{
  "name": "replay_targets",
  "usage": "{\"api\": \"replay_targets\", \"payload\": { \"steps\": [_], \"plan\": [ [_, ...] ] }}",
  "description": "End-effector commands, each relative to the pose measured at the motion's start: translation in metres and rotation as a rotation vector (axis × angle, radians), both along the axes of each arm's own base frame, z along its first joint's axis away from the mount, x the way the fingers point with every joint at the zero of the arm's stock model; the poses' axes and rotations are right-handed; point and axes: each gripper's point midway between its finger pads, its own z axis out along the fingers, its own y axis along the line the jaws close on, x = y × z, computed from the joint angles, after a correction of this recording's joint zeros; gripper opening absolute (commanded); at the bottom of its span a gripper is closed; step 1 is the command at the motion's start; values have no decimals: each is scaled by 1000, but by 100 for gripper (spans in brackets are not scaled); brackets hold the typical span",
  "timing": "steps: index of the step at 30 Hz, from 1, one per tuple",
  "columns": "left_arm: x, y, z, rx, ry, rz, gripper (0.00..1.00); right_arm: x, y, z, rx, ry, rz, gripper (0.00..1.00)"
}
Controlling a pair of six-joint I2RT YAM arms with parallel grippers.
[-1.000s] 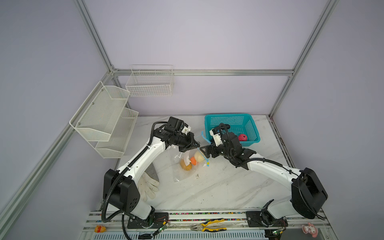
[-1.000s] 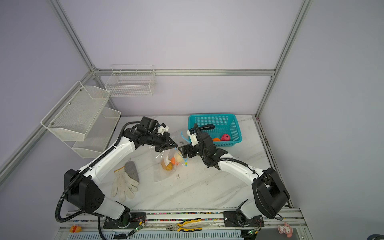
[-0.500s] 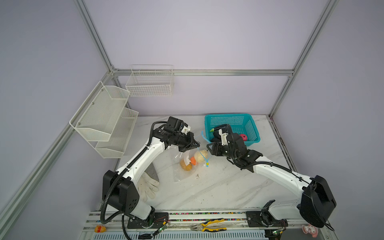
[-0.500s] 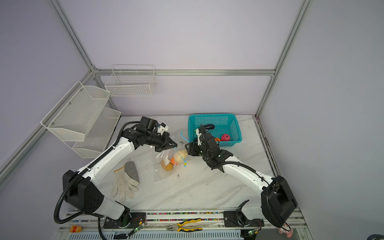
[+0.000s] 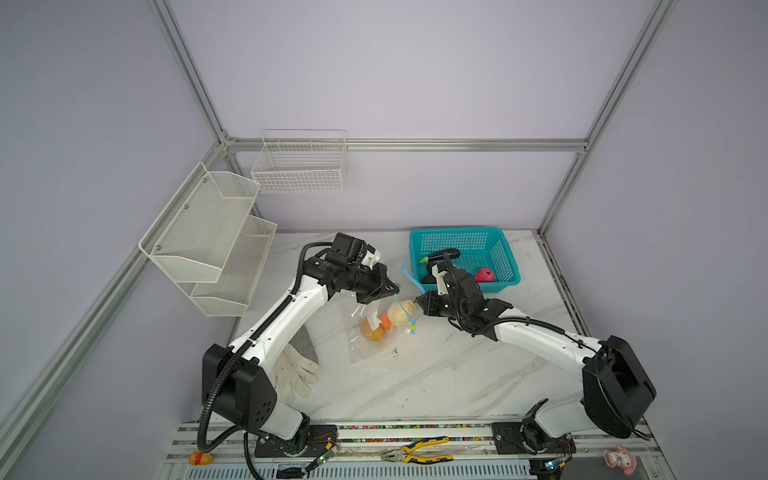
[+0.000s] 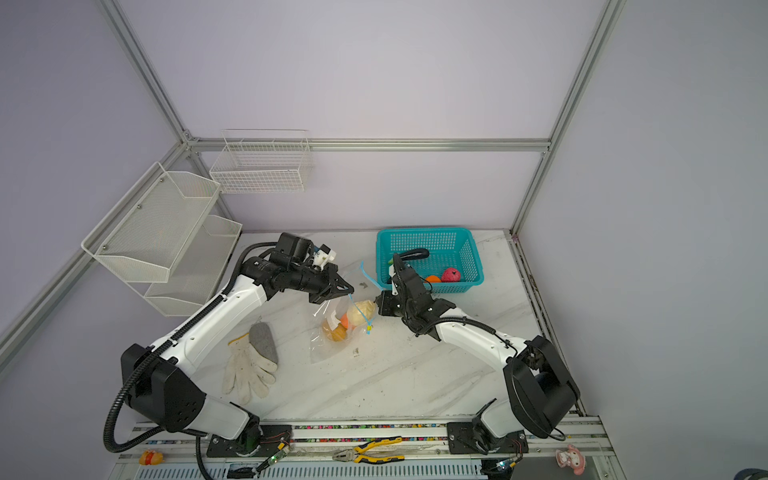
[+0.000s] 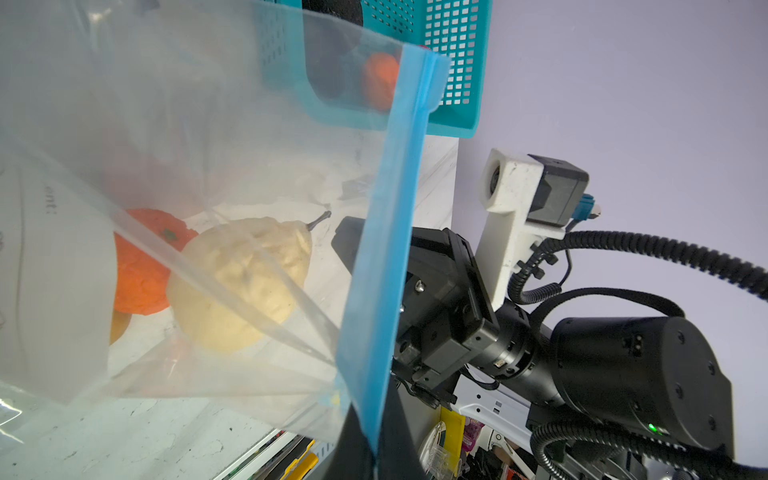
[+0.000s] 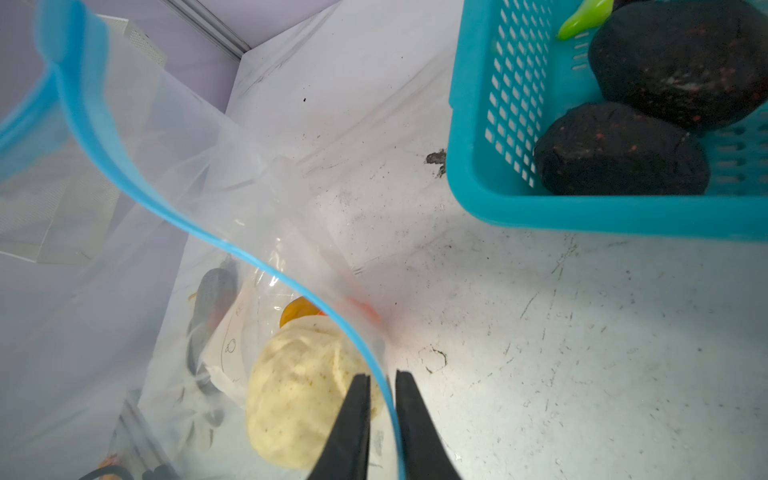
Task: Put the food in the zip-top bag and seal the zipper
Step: 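Lower the pear into the bag held by the left gripper and release it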
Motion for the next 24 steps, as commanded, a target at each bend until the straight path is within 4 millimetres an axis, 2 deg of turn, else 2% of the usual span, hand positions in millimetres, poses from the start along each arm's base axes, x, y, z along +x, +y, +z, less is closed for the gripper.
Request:
{"api": "replay_targets", "payload": {
  "steps": [1,17,24],
  "plan": [
    [-2,0,33,-53,-74,-6,0,5,4,28,51,-48,-1,15],
    [-8,4,53,-20,-98,-43,0,-4,27,70,119,-94,63,11],
    [-5,8,39,26,-93,-34,0,-5,23,74,119,-149,62,11]
  ]
}}
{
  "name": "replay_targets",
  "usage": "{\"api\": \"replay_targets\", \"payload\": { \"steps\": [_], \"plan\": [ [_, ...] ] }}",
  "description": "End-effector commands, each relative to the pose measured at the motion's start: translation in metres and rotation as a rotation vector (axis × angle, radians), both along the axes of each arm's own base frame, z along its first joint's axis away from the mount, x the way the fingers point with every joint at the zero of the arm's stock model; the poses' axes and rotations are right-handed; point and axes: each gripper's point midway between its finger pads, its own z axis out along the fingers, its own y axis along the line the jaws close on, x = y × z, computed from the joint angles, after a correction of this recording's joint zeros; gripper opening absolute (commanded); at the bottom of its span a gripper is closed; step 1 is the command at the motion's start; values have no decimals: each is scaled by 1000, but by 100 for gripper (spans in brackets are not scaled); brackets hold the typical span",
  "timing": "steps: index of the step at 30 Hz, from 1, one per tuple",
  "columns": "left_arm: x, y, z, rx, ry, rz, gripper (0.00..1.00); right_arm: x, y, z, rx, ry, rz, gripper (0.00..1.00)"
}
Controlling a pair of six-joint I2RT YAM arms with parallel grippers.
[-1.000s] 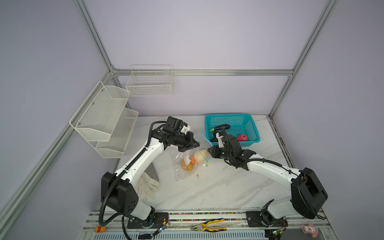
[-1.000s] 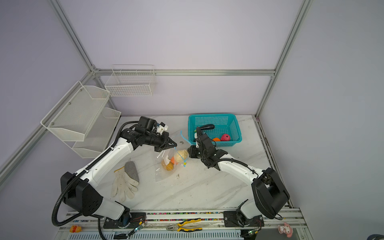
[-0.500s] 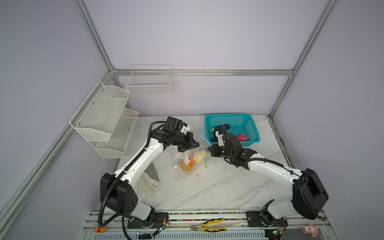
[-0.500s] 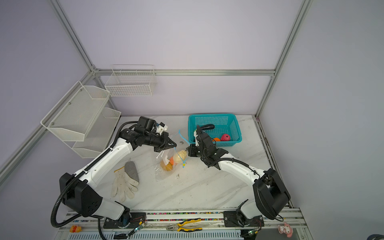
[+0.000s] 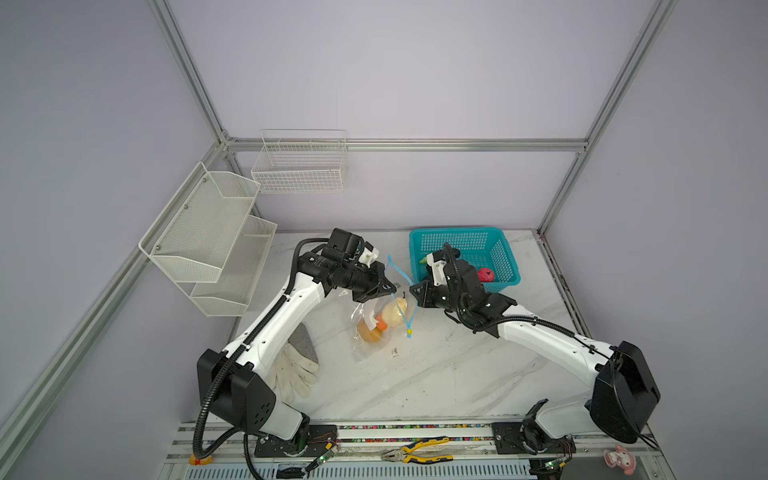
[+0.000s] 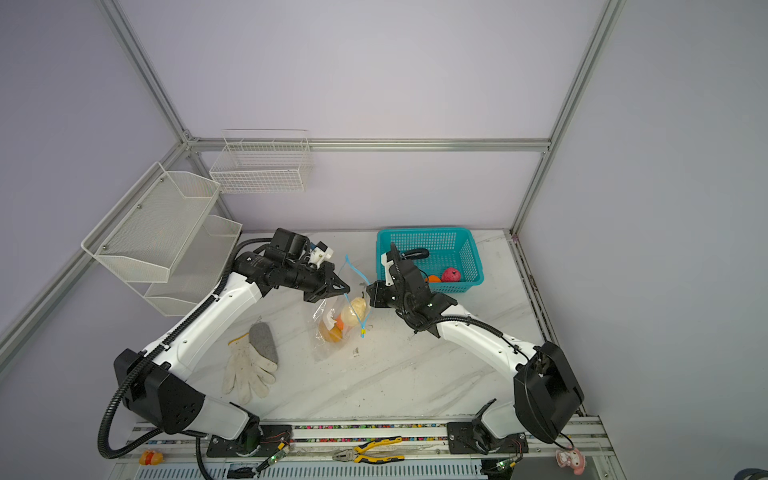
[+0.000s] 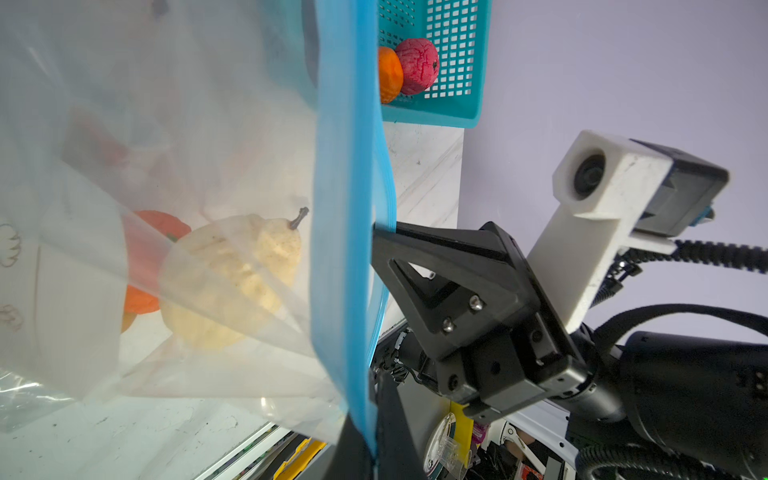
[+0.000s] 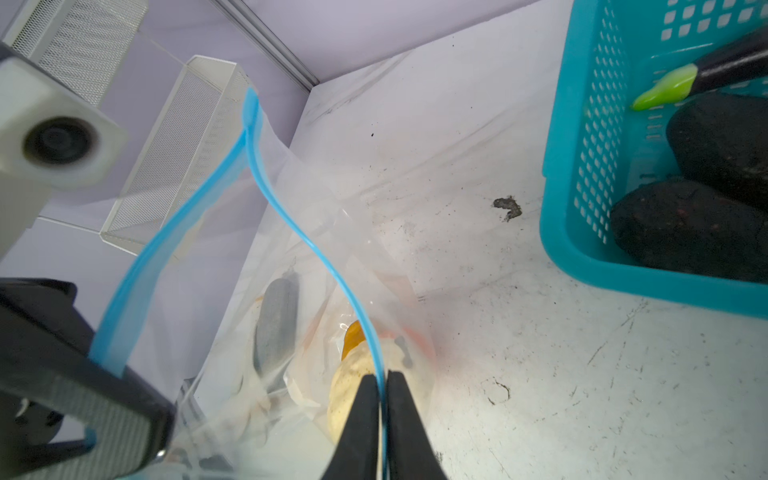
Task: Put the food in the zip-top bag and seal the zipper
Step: 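Lower the pear into the bag held by the left gripper and release it, then move the right gripper back over the teal basket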
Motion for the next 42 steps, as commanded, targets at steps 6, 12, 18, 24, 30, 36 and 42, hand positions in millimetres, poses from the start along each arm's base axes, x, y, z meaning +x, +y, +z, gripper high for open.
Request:
{"api": "replay_targets", "payload": {
  "steps": [6,12,18,24,30,36,42],
  "plan": [
    [7,-2,2,24,-12,10,0,-10,13,-19,45,-14,74,11],
    [16,-9,-14,63,32,28,0,-10,23,-29,47,-21,125,11],
    [22,-17,-19,81,51,19,0,-10,28,-35,38,-21,153,11],
    [23,-20,-18,70,42,-2,0,-5,21,-19,32,-35,106,27],
    [25,-23,-8,44,-33,-25,0,3,-8,6,-29,-84,-26,52],
    [17,-26,-18,21,-22,-60,0,20,-44,31,-114,-168,-139,61],
    [12,-27,-18,13,-38,-102,0,97,-87,21,-190,-164,-355,60]
  ]
}}
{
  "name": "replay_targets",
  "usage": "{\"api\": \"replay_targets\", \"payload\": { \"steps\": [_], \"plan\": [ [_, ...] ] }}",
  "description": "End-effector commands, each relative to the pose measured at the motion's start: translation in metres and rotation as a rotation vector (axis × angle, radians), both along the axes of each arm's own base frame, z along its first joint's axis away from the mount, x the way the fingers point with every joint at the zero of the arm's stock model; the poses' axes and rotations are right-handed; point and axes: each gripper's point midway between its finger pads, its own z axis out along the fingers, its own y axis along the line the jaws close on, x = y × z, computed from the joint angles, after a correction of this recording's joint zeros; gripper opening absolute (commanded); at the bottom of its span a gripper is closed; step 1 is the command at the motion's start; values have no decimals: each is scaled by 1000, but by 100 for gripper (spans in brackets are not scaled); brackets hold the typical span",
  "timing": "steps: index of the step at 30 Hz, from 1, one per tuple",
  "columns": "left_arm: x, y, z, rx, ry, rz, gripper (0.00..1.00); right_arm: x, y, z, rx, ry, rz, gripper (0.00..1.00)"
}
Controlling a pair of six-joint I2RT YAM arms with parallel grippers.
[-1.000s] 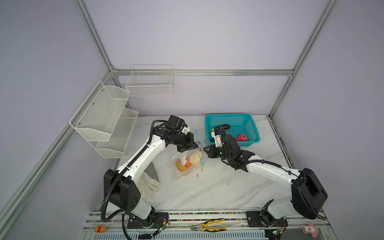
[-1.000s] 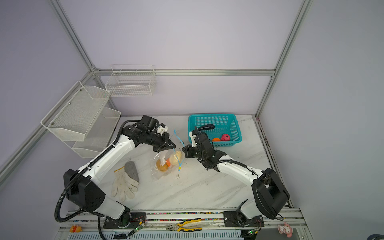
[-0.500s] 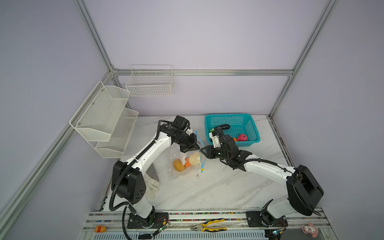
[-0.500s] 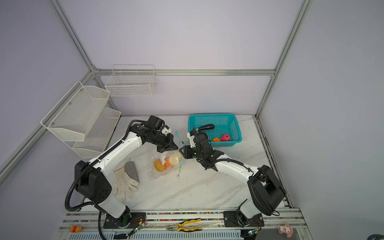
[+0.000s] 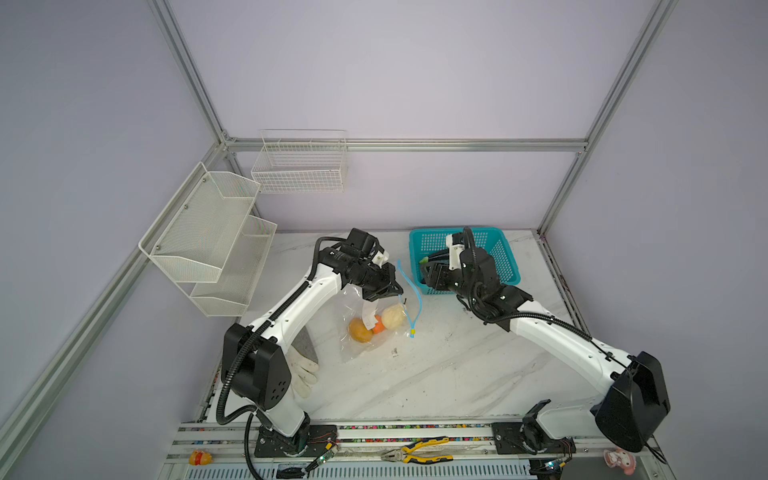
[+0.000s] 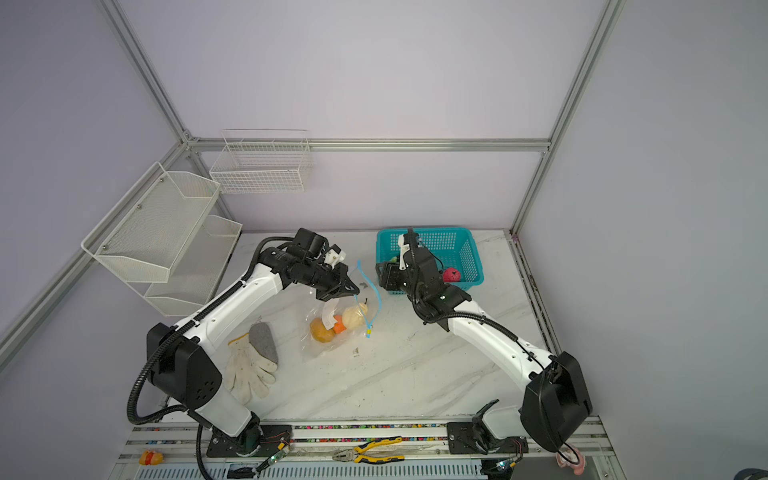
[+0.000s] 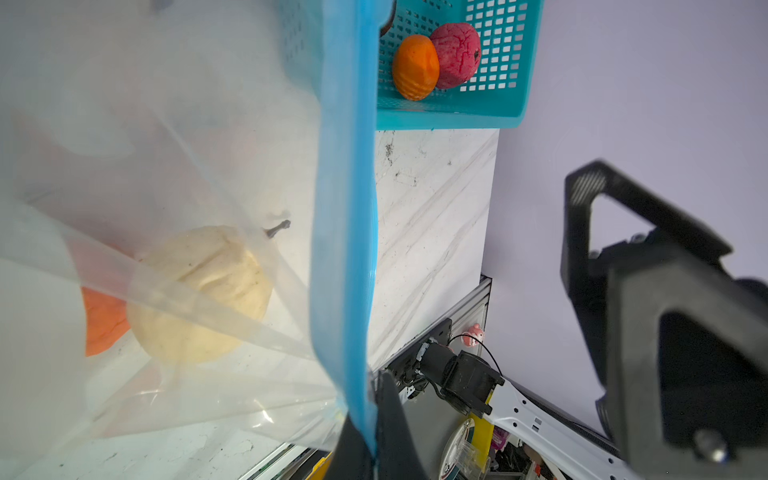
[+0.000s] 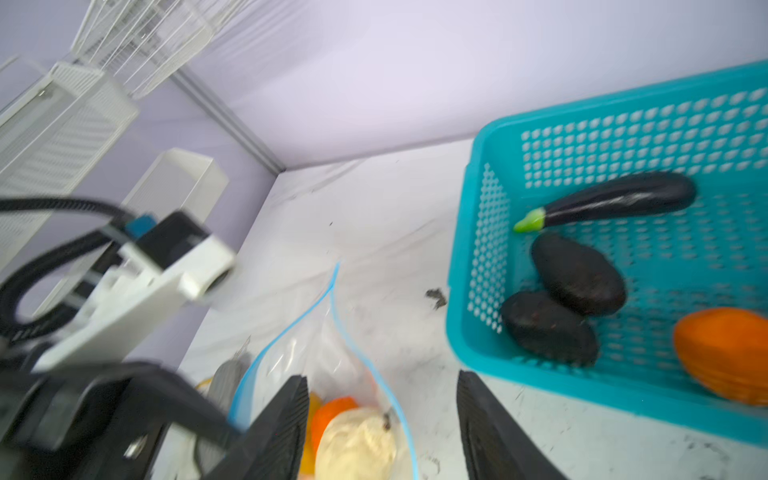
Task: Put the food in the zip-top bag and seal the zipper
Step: 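Move the right gripper back over the teal basket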
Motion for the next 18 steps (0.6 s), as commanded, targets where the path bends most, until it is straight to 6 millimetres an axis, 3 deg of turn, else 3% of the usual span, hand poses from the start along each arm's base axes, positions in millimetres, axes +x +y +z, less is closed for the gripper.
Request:
{"api": "replay_targets", "payload": {
  "steps": [1,5,8,13,18],
  "plan": [
    [-10,-6,20,-58,-71,-67,0,51,-35,-31,-83,44,-166,59],
    [-11,-13,28,-83,-81,-93,0,115,-64,-73,-10,131,-339,49],
    [-10,-13,28,-79,-84,-90,0,150,-73,-106,20,198,-422,49],
    [-9,-14,21,-76,-64,-93,0,183,-87,-143,66,261,-524,49],
    [-8,-14,18,-71,-55,-89,0,196,-92,-171,97,329,-609,52]
  ]
}}
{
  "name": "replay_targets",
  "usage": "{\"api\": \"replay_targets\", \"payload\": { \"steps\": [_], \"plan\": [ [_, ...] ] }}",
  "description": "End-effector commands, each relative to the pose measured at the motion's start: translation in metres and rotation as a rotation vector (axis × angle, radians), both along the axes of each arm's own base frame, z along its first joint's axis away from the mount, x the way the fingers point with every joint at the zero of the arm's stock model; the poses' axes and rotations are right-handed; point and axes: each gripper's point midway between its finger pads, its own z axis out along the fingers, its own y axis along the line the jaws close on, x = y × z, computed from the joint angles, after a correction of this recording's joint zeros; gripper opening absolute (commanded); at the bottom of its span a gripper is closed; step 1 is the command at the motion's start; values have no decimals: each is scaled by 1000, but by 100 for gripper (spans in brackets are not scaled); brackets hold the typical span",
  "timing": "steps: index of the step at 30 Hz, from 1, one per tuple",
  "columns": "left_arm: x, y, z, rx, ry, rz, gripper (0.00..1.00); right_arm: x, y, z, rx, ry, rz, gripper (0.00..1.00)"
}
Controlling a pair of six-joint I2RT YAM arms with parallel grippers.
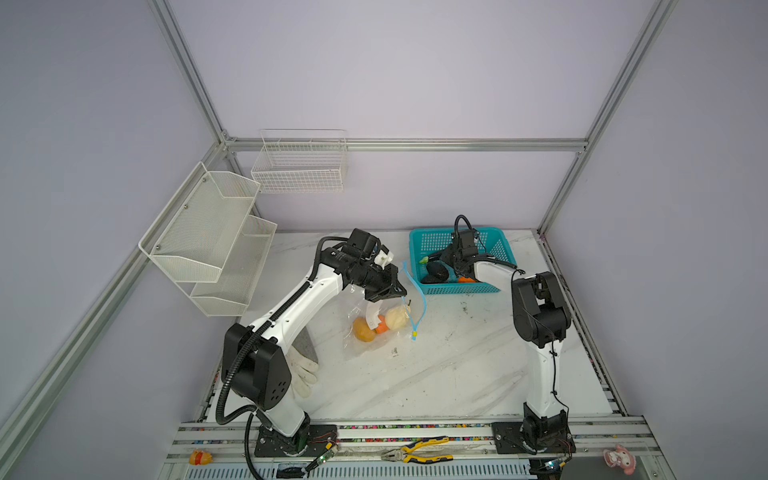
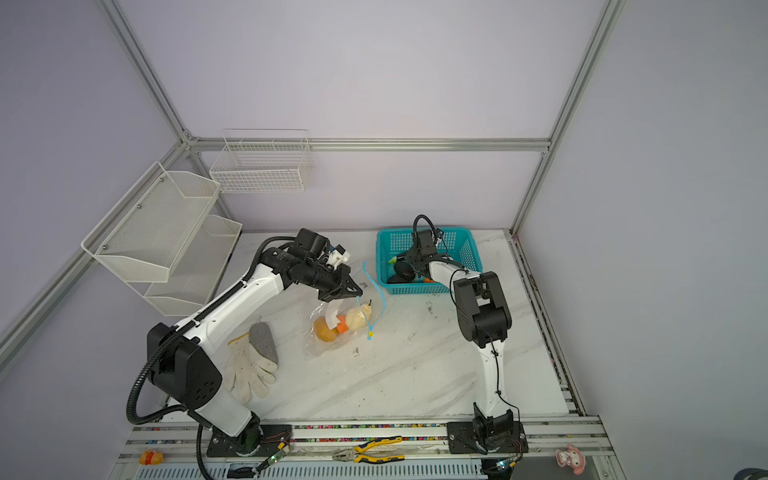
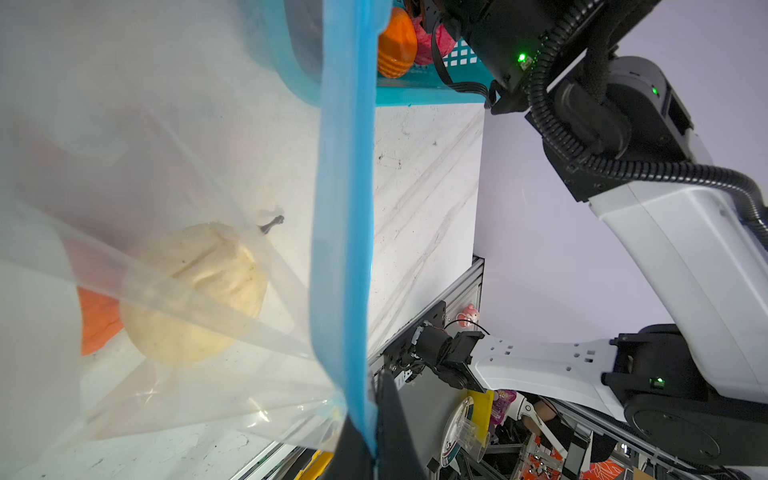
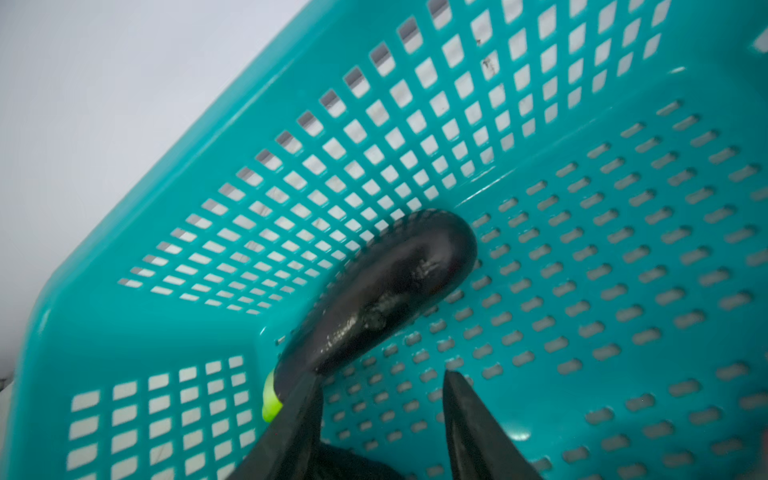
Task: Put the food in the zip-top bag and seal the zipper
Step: 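Move the right gripper back over the teal basket, then lower the right gripper onto the black eggplant and grasp it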
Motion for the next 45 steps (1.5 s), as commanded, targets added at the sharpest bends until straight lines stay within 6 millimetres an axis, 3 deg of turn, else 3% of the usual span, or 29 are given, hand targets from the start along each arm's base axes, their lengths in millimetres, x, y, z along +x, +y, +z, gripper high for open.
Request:
{"api": "replay_targets", "payload": {
  "steps": [1,10,18,26,32,45],
  "plan": [
    [1,-5,13,-41,-51,-33,0,15,-4,5,49,-1,-96,55],
    [5,-8,12,-45,-42,-34,0,36,-5,-19,70,42,-104,66],
    [7,-10,13,-49,-42,-37,0,41,-16,-46,31,113,-118,73],
    [6,-10,12,-47,-40,-36,0,42,-26,-59,22,117,-114,65],
    [8,-10,13,-48,-44,-35,0,41,-27,-40,46,67,-88,56],
    [8,-10,14,-48,-46,-33,0,46,-45,28,47,-123,-36,52]
  ]
}}
